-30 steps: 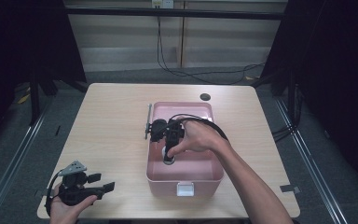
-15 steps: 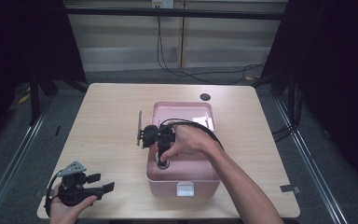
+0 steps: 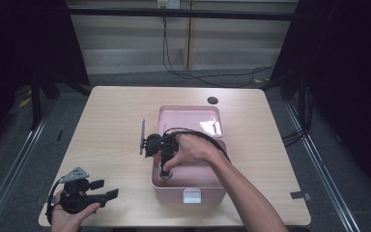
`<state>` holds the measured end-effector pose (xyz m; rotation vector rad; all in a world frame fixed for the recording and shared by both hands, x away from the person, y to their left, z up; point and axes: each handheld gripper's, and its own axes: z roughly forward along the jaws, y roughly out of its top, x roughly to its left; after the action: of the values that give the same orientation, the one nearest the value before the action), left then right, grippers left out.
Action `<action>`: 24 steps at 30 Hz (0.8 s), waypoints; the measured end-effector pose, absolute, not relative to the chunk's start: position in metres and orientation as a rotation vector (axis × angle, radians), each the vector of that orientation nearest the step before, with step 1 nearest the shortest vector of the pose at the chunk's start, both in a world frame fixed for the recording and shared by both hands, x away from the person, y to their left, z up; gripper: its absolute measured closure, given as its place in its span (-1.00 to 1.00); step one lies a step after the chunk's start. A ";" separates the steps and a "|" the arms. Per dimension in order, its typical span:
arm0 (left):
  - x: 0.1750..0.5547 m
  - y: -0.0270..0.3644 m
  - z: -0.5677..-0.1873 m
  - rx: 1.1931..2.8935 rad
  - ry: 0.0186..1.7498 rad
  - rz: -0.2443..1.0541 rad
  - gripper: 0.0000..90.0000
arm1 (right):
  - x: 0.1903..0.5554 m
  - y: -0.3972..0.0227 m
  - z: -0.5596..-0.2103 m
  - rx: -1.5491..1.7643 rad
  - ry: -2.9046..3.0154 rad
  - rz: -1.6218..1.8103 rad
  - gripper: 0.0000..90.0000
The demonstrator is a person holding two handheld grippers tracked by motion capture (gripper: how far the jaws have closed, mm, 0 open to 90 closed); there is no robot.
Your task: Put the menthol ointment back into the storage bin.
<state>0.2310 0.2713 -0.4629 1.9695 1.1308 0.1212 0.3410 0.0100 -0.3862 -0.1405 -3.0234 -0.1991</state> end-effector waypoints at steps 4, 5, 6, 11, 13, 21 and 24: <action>0.231 0.271 -0.463 1.968 1.133 0.121 -0.41 | 0.342 0.007 -0.390 -0.156 -3.023 -0.220 0.13; 0.231 0.271 -0.463 1.969 1.132 0.123 -0.41 | 0.342 0.006 -0.392 -0.166 -3.012 -0.226 0.13; 0.231 0.271 -0.463 1.968 1.135 0.124 -0.41 | 0.343 0.005 -0.394 -0.173 -3.012 -0.235 0.13; 0.231 0.271 -0.463 1.967 1.137 0.126 -0.41 | 0.343 0.004 -0.399 -0.178 -3.003 -0.250 0.13; 0.231 0.271 -0.463 1.969 1.134 0.125 -0.41 | 0.344 0.003 -0.402 -0.180 -3.000 -0.252 0.12; 0.231 0.270 -0.463 1.967 1.137 0.122 -0.41 | 0.345 0.001 -0.412 -0.187 -2.980 -0.314 0.12; 0.231 0.271 -0.463 1.968 1.137 0.125 -0.41 | 0.344 0.002 -0.417 -0.182 -2.979 -0.305 0.12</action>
<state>0.2308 0.2708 -0.4634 1.9675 1.1368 0.1250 0.3440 0.0022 -0.4167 -0.1823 -2.9790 -0.3053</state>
